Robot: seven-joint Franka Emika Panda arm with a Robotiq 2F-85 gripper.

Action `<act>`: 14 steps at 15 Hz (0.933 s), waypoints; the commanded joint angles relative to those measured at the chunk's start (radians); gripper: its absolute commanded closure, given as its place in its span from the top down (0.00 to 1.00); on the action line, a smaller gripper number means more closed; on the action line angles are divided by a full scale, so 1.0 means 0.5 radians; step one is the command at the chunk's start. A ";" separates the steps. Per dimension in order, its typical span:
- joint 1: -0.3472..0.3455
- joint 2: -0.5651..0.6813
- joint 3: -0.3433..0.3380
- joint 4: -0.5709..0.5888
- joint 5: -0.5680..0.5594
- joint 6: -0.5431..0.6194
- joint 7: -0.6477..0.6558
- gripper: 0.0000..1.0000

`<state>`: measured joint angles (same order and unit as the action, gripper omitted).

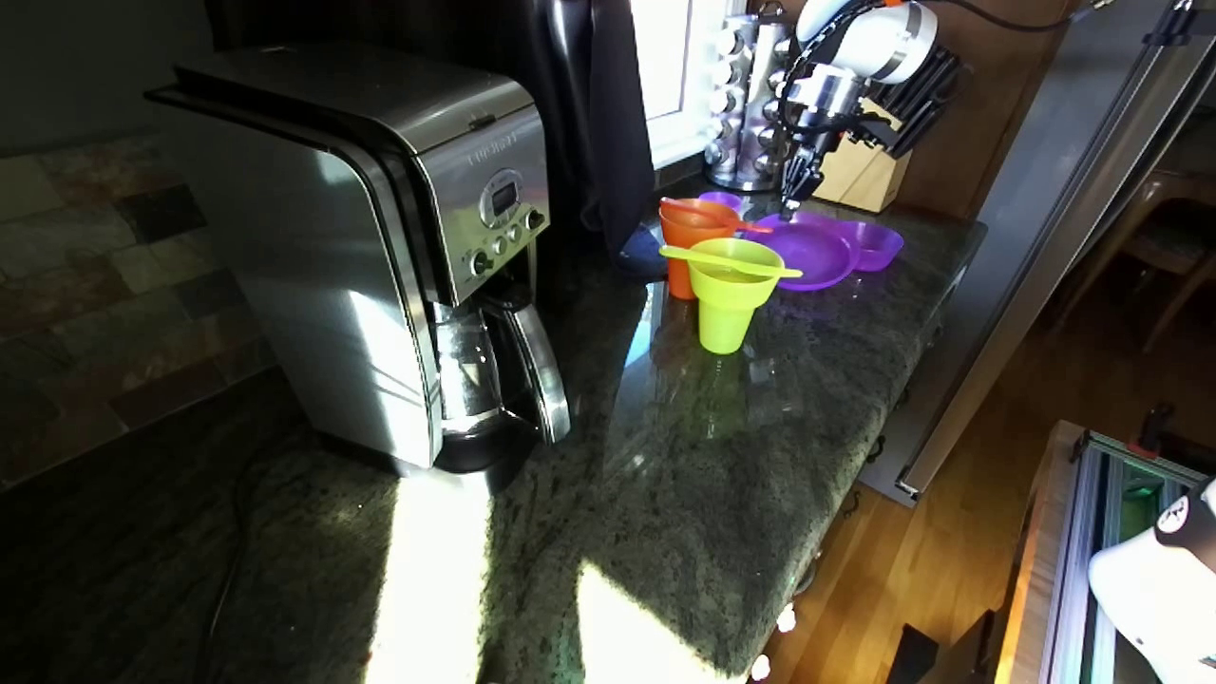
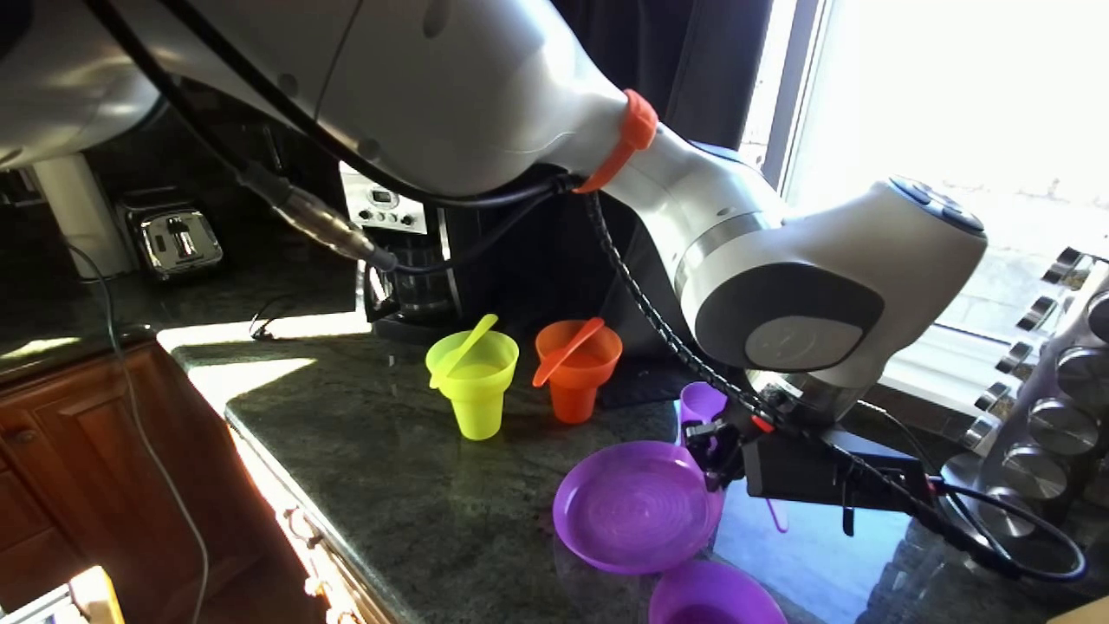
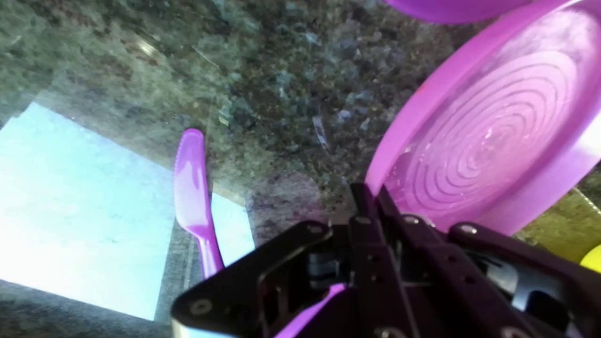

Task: Unstack the purple items.

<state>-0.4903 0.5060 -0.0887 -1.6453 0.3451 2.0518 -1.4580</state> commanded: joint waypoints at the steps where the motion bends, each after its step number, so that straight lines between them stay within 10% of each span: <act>1: 0.026 -0.046 -0.014 -0.084 -0.035 -0.005 -0.064 0.01; 12: 0.086 -0.032 -0.007 -0.122 -0.053 -0.015 -0.105 0.01; 14: 0.097 -0.029 -0.011 -0.127 -0.067 -0.002 -0.100 0.30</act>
<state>-0.4509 0.5061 -0.0886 -1.6828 0.3334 2.0518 -1.4947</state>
